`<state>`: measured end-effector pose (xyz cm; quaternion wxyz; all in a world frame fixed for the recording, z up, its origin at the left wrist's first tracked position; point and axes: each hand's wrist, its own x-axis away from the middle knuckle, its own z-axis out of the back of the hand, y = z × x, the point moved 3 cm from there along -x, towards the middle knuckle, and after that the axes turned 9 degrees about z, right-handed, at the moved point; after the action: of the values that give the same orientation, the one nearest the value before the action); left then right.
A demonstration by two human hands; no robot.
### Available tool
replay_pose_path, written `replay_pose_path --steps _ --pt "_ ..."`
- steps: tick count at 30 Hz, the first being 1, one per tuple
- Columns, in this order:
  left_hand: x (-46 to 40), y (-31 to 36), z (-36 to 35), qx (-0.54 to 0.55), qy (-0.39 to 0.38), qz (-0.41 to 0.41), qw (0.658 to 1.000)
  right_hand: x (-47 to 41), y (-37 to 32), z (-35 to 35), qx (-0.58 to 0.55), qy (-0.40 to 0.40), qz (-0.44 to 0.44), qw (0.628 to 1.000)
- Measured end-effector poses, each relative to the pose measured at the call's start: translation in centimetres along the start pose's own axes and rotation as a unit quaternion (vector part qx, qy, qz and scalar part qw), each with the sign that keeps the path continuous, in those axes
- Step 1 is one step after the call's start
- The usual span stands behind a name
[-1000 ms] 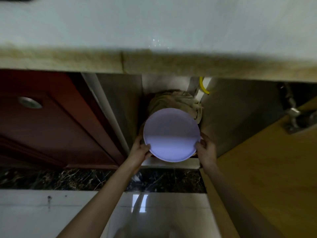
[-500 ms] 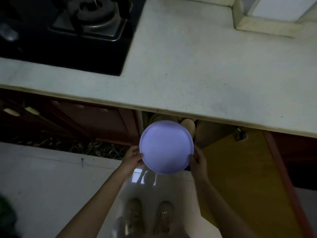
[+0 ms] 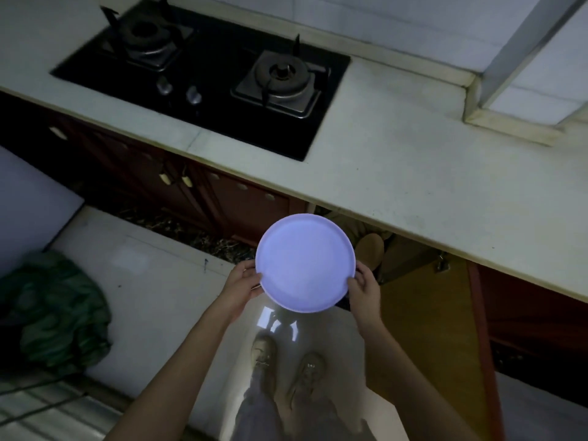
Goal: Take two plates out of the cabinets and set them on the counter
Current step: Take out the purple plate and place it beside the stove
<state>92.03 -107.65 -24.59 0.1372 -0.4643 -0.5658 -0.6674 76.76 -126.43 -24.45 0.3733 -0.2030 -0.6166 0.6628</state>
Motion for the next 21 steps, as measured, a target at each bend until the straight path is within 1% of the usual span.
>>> replay_pose_path --steps 3,6,11,17,21 --pt "3.2 1.1 1.4 0.025 0.001 -0.024 0.999 0.8 -3.0 -0.5 -0.019 0.005 0.018 1.0" --pt "5.9 1.8 2.3 0.056 0.01 -0.049 0.997 1.2 -5.6 -1.1 -0.03 -0.003 0.053 0.998" --pt "8.4 2.5 3.2 0.111 0.013 -0.099 0.989 1.1 -7.9 -1.9 -0.032 -0.018 0.103 0.994" --pt "10.2 2.8 4.1 0.163 0.019 -0.138 0.977 0.3 -9.4 -3.0 -0.042 -0.042 0.118 0.991" --pt "10.4 2.6 5.1 0.21 0.053 -0.151 0.964 -1.0 -10.6 -5.0 -0.041 -0.078 0.128 0.988"
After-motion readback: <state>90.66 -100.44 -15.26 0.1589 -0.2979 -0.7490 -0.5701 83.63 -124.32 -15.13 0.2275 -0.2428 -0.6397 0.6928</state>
